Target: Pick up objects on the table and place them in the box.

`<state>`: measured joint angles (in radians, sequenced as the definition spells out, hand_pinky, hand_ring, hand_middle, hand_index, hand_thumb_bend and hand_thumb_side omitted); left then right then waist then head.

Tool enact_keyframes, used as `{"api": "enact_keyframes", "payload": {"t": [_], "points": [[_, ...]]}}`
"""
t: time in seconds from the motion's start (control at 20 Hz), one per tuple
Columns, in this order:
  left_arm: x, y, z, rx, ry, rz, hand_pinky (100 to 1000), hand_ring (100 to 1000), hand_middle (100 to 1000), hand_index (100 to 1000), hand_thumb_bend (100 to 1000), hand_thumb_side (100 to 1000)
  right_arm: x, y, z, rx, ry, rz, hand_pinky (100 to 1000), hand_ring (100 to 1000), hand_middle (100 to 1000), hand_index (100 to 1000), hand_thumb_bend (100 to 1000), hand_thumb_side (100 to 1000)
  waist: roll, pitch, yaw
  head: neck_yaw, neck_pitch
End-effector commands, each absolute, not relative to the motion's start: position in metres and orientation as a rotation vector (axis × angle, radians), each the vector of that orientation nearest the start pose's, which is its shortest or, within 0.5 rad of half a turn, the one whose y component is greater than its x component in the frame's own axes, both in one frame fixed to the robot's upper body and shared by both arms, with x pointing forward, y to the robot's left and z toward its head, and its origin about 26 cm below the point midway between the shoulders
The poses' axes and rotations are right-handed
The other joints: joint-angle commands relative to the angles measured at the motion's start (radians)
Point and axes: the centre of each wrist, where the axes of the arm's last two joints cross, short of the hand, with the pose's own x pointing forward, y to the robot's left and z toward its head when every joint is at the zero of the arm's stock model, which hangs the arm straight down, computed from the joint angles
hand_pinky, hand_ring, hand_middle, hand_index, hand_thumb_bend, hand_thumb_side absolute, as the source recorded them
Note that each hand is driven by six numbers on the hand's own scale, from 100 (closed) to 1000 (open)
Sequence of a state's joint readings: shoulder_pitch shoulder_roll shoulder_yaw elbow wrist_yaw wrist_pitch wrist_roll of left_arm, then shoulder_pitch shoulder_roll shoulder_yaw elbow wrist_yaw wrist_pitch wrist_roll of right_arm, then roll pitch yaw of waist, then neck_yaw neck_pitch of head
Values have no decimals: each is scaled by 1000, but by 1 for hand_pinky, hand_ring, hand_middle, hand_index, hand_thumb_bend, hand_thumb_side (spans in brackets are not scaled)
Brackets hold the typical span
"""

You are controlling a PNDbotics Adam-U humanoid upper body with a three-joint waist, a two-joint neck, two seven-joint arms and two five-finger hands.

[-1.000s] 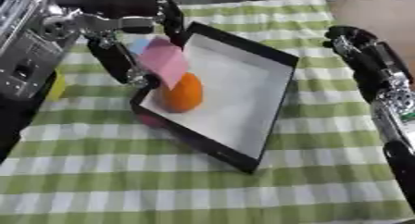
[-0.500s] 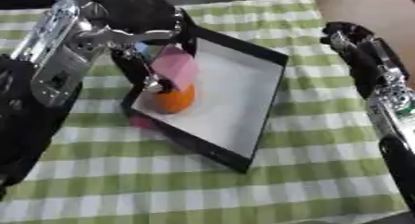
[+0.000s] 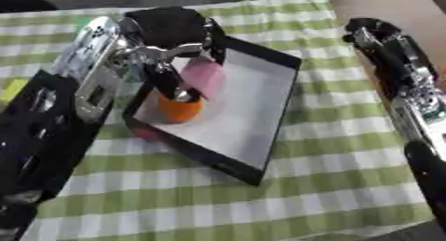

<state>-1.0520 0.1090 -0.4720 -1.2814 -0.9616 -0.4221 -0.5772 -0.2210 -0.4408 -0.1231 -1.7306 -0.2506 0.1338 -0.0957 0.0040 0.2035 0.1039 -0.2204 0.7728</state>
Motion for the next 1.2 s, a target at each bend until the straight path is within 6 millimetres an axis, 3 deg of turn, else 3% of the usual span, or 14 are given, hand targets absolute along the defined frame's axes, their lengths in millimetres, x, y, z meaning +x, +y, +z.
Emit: {"api": "enact_keyframes", "payload": {"t": [0.05, 0.2, 0.35, 0.5, 0.55, 0.6, 0.7, 0.9, 1.1, 1.2], "points": [[405, 31, 244, -643, 1988, 2475, 740, 653, 612, 664, 541, 100, 318, -350, 158, -265, -1884, 68, 970, 788, 735, 746, 107, 455, 6, -32, -2, -7, -3], [407, 29, 230, -586, 1964, 2529, 750, 671, 646, 694, 578, 100, 318, -349, 159, -263, -1888, 69, 970, 788, 735, 746, 107, 455, 6, -32, -2, -8, -3], [408, 28, 221, -546, 1958, 2553, 775, 726, 736, 755, 633, 121, 318, -349, 159, -261, -1888, 73, 970, 788, 735, 746, 107, 455, 7, -33, -3, -10, -3], [409, 30, 214, -523, 1967, 2572, 826, 796, 815, 822, 671, 276, 318, -349, 159, -260, -1888, 75, 970, 788, 735, 746, 108, 454, 7, -32, -3, -12, -3], [409, 31, 213, -521, 1968, 2581, 829, 801, 821, 827, 675, 288, 318, -349, 159, -261, -1889, 76, 970, 788, 735, 747, 108, 454, 8, -32, -3, -12, -3], [410, 32, 211, -523, 1969, 2593, 855, 838, 862, 867, 735, 396, 318, -349, 160, -261, -1891, 76, 970, 788, 735, 746, 108, 453, 8, -32, -2, -12, -3], [411, 35, 210, -537, 1967, 2614, 869, 861, 882, 891, 785, 452, 318, -348, 161, -261, -1895, 77, 970, 788, 735, 746, 107, 452, 8, -32, -1, -11, -3], [412, 42, 215, -580, 2000, 2598, 866, 863, 875, 901, 830, 455, 317, -347, 162, -258, -1903, 78, 970, 788, 735, 746, 104, 450, 9, -34, 3, -10, -3], [414, 56, 225, -647, 2115, 2554, 864, 854, 845, 891, 828, 460, 317, -348, 164, -260, -1911, 71, 969, 787, 734, 746, 104, 449, 9, -36, 7, -8, -3], [415, 65, 228, -673, 2168, 2538, 877, 860, 846, 908, 827, 521, 316, -349, 164, -264, -1911, 64, 969, 785, 731, 744, 103, 448, 9, -38, 13, -11, -3]]}}
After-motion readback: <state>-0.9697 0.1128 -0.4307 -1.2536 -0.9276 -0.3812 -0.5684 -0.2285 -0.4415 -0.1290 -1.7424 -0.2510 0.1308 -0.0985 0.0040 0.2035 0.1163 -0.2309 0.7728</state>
